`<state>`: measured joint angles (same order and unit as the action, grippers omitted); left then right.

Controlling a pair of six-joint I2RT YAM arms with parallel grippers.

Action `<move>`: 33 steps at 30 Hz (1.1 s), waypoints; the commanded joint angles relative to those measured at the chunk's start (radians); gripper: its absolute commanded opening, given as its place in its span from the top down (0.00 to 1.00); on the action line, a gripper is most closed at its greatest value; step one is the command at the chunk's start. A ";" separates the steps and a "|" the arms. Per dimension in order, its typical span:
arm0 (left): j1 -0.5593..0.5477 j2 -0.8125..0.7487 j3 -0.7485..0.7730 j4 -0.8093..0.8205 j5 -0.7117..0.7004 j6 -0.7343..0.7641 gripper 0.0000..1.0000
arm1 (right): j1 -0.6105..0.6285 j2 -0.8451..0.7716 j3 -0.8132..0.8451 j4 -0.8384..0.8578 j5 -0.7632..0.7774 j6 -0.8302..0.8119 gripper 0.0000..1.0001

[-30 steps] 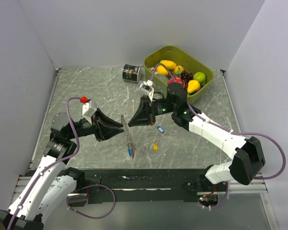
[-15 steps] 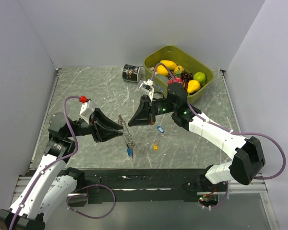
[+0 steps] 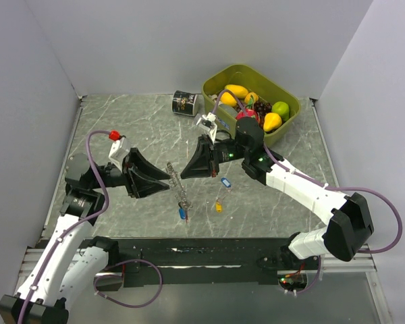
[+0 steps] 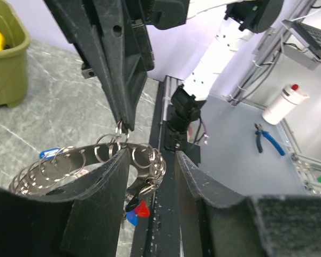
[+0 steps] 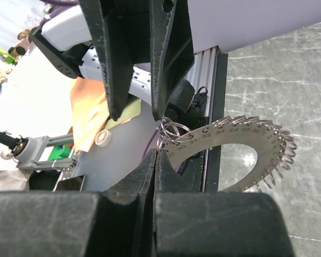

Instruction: Put the keys on the keyring

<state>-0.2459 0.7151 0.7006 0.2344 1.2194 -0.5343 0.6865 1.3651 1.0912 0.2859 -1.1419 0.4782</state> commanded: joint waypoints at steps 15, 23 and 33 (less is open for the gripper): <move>0.005 0.007 0.051 0.000 0.051 0.003 0.51 | -0.004 -0.034 0.012 0.076 0.002 0.002 1.00; 0.004 0.017 0.123 -0.122 0.089 0.056 0.47 | -0.002 -0.027 0.012 0.084 0.002 0.010 1.00; -0.012 0.043 0.134 -0.213 0.023 0.109 0.33 | -0.004 -0.017 0.013 0.095 -0.001 0.020 1.00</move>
<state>-0.2481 0.7433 0.7948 0.0620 1.2667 -0.4675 0.6865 1.3651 1.0912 0.2996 -1.1419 0.4862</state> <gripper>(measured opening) 0.649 0.007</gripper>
